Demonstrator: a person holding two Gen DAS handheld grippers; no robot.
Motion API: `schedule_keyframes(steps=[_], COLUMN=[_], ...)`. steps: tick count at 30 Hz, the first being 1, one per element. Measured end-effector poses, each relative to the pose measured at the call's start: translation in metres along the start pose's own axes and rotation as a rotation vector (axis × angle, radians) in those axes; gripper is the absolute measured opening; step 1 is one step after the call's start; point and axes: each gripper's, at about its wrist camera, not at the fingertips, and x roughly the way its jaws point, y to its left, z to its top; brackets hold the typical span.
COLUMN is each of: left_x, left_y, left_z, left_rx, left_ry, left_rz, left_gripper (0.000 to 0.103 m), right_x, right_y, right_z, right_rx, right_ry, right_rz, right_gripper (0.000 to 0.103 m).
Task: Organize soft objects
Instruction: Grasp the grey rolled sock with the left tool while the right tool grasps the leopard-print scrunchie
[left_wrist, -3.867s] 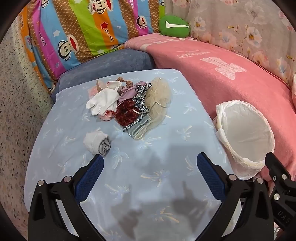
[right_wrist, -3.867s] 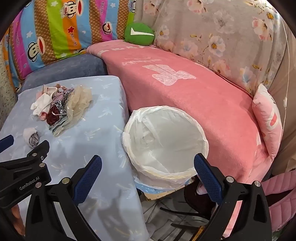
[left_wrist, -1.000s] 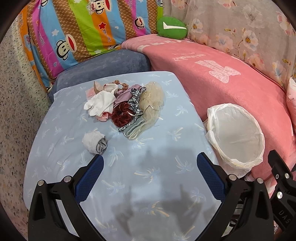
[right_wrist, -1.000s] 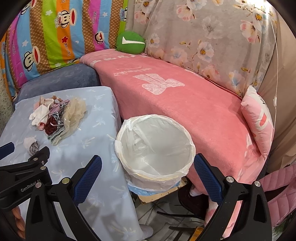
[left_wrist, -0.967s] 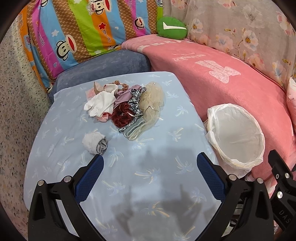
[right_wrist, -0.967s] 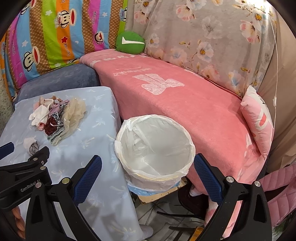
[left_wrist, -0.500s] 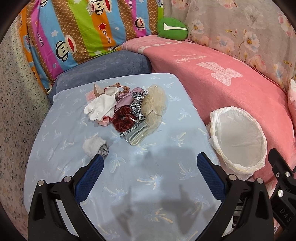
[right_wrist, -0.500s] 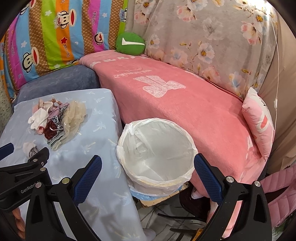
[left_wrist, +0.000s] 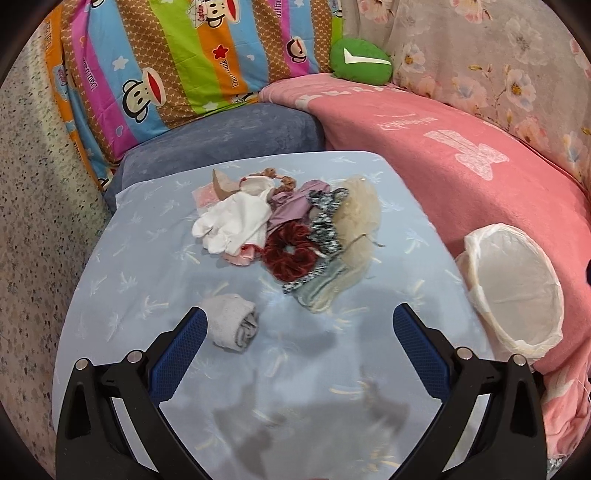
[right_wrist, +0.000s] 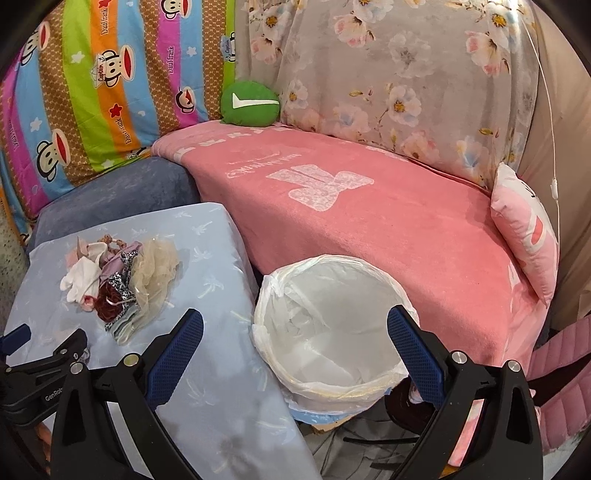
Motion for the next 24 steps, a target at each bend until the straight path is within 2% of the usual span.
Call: schedule_keyframes(steps=[5, 10, 18, 24], left_x=[0.026, 0.041, 0.068, 0.092], left_y=[0.037, 0.065, 0.089, 0.091], left_z=[-0.002, -0.006, -0.01, -0.018], left_rx=[-0.052, -0.078, -0.127, -0.129], left_ry=[0.062, 0.075, 0.112, 0.181], left_rz=[0.003, 0.003, -0.046, -0.103], left_gripper=[0.096, 0.096, 0.096, 0.096], right_x=[0.009, 0.021, 0.05, 0.078], right_y=[0.026, 0.058, 0.109, 0.138], right_z=[0.0, 0.0, -0.007, -0.014], right_rx=[-0.02, -0.043, -0.073, -0.082], right_ry=[-0.003, 0.004, 0.07, 0.134], right_rz=[0.033, 0.081, 0.18, 0.196], right_gripper=[0.096, 0.096, 0.096, 0.096])
